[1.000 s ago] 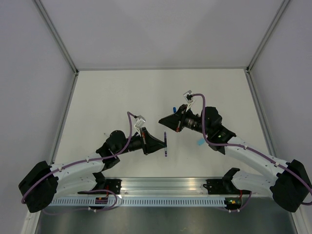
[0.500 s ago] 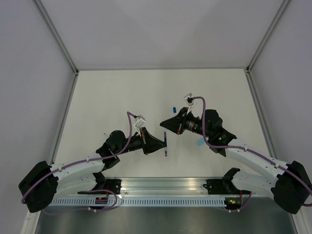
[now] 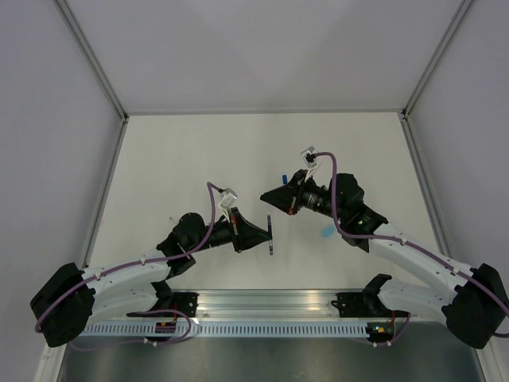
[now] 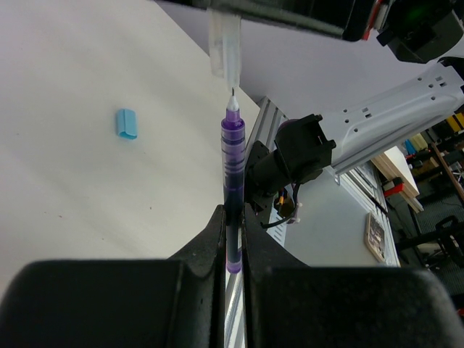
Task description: Insert the pens into the pen caps
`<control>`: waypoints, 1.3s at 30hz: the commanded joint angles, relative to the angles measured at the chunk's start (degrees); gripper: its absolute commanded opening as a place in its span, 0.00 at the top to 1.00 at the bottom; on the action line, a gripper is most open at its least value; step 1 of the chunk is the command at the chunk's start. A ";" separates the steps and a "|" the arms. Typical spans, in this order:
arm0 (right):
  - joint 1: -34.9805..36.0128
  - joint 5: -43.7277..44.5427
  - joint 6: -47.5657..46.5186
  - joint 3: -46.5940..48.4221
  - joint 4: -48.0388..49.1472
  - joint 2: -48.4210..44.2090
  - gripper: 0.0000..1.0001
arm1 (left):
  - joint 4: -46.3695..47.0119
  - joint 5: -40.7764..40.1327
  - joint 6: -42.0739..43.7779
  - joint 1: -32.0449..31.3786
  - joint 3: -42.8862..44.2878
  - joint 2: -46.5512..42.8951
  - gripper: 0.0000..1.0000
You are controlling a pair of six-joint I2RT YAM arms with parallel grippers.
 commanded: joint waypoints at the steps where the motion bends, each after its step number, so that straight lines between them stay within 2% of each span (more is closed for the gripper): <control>1: 0.42 0.69 -0.97 4.65 -0.22 0.68 1.00 | 3.23 0.58 -0.86 -0.27 1.34 0.14 0.98; 39: 1.13 -0.63 -0.79 1.93 2.06 -0.02 1.00 | 5.34 1.19 -1.92 -0.27 1.69 1.63 0.98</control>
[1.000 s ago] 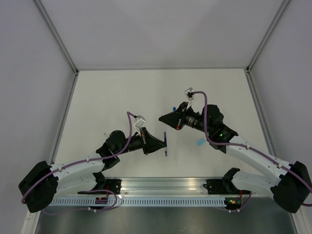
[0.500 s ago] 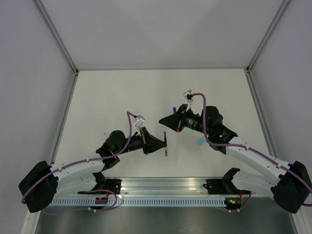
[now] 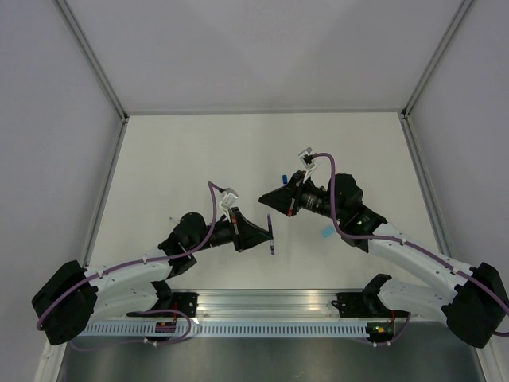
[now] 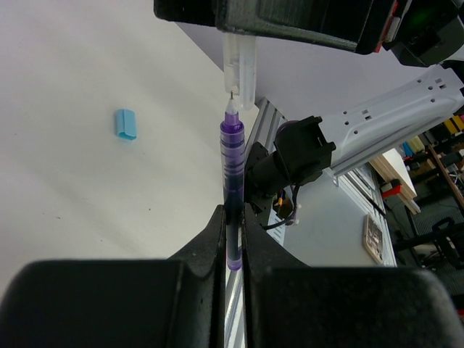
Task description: Insert the pens into the pen caps
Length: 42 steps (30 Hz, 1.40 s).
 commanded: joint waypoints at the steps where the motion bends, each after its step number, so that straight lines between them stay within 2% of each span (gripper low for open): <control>1: 0.38 0.09 -0.46 1.01 2.32 -0.43 1.00 | 4.09 1.15 -1.35 -0.27 1.58 0.56 0.98; 32: 0.47 0.09 -0.81 3.92 0.92 1.24 1.00 | 4.36 1.15 -1.70 -0.27 0.70 -0.49 0.98; 42: 0.47 -1.58 -0.99 0.67 2.14 -0.08 1.00 | 4.09 0.71 -1.79 -0.27 1.05 -0.84 0.98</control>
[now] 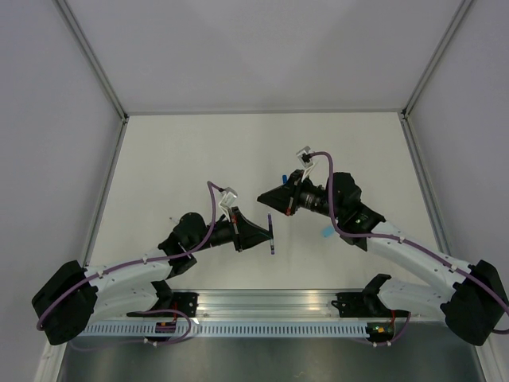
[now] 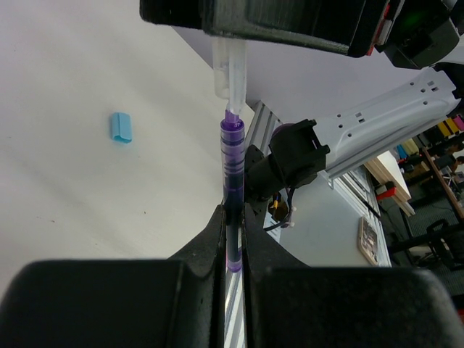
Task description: Insert the pens into the pen caps
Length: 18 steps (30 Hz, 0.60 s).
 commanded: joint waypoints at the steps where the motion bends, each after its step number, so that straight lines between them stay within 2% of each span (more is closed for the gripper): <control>1: 0.23 -1.45 -1.14 -0.80 2.21 -1.70 1.00 | 3.26 0.62 -0.83 -0.27 1.05 -1.19 0.98; 11: 0.32 -3.29 -1.67 -1.94 1.51 -2.40 1.00 | 2.04 -0.08 -0.65 -0.27 1.32 -2.25 0.98; 14: 0.41 -4.17 -1.93 -2.99 1.86 -3.10 0.95 | 1.42 -0.52 -0.39 -0.27 1.75 -2.34 0.98; 18: 0.49 -4.44 -2.55 -3.61 1.25 -4.42 0.77 | 1.51 -0.78 -0.39 -0.27 2.28 -2.16 0.98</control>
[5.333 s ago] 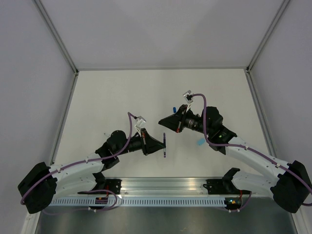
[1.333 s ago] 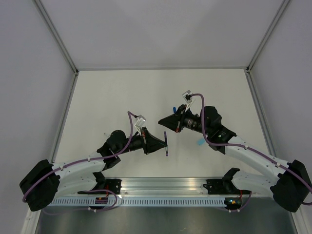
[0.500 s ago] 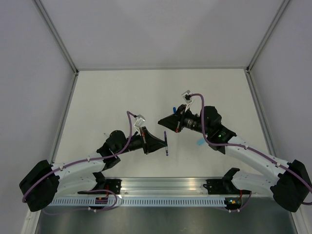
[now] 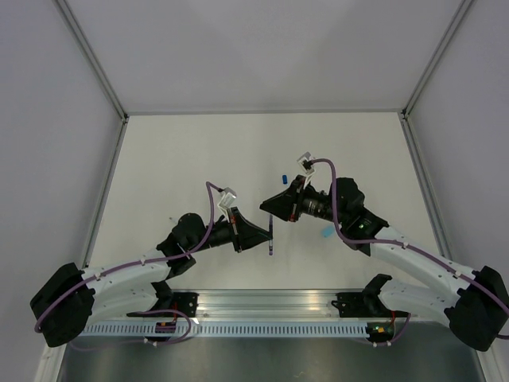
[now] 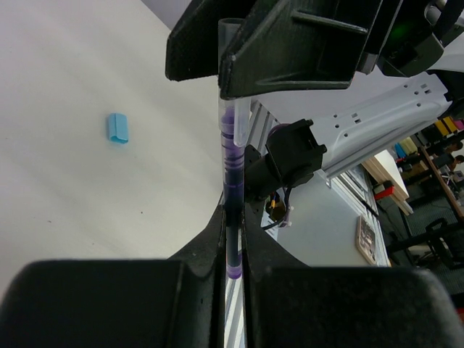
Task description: Insert the pens into the pen caps
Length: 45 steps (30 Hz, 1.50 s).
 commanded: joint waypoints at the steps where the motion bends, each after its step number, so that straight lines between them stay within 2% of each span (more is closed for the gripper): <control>1: 0.39 -1.81 -1.48 -0.71 0.96 -1.98 0.73 | 2.07 -0.57 -0.45 -0.16 2.37 -0.70 0.98; 5: 0.47 -1.82 -1.74 -1.32 1.05 -3.29 0.61 | 2.16 -0.48 -0.45 -0.16 2.55 -0.79 0.98; 8: 0.39 -1.37 -1.74 -1.67 0.87 -3.91 0.60 | 2.16 -0.39 -0.54 -0.16 2.63 -0.87 0.98; 11: 0.56 -1.46 -1.57 -1.93 1.05 -3.91 0.60 | 1.99 -0.39 -0.54 -0.16 2.55 -1.14 0.98; 15: 0.74 -1.37 -1.30 -2.99 2.10 -4.35 0.66 | 1.46 -0.91 -0.45 -0.16 2.37 -2.10 0.98; 22: 1.44 -1.55 -1.04 -4.22 2.72 -5.14 0.67 | -0.21 -1.18 -0.02 -0.16 2.90 -3.77 0.98; 26: 1.79 -1.02 -0.43 -4.83 2.98 -6.11 0.74 | -0.65 -1.18 -0.10 -0.16 2.90 -4.30 0.98; 28: 2.14 -1.02 0.01 -5.10 3.51 -6.37 0.73 | -0.74 -1.35 -0.10 -0.16 2.72 -4.56 0.98; 29: 2.23 -0.94 0.10 -5.19 3.59 -6.46 0.69 | -0.83 -1.36 -0.02 -0.16 2.72 -4.65 0.98; 32: 2.76 -0.67 0.19 -5.54 3.77 -6.72 0.66 | -0.91 -1.36 -0.10 -0.16 2.64 -4.83 0.98; 35: 2.85 -0.58 0.28 -5.71 3.77 -6.99 0.66 | -1.00 -1.44 -0.10 -0.16 2.81 -5.09 0.98; 37: 3.02 -0.41 0.37 -5.63 3.77 -7.16 0.68 | -1.44 -1.53 -0.01 -0.16 2.90 -5.44 0.98; 39: 3.11 -0.06 0.63 -5.54 3.42 -7.34 0.75 | -1.79 -1.62 0.07 -0.16 3.07 -5.79 0.98; 40: 3.11 0.03 0.63 -5.37 3.25 -7.34 0.79 | -2.14 -1.71 0.16 -0.16 3.07 -5.88 0.98; 41: 3.11 0.38 0.80 -4.93 2.98 -7.25 0.90 | -2.32 -1.71 0.25 -0.16 3.16 -6.14 0.98; 43: 3.11 0.65 0.98 -4.31 2.54 -7.25 0.99 | -2.76 -1.45 0.34 -0.16 3.51 -6.32 0.98; 45: 3.11 0.74 1.77 -3.96 2.98 -7.43 1.00 | -3.02 -1.09 0.42 -0.16 3.69 -6.59 0.98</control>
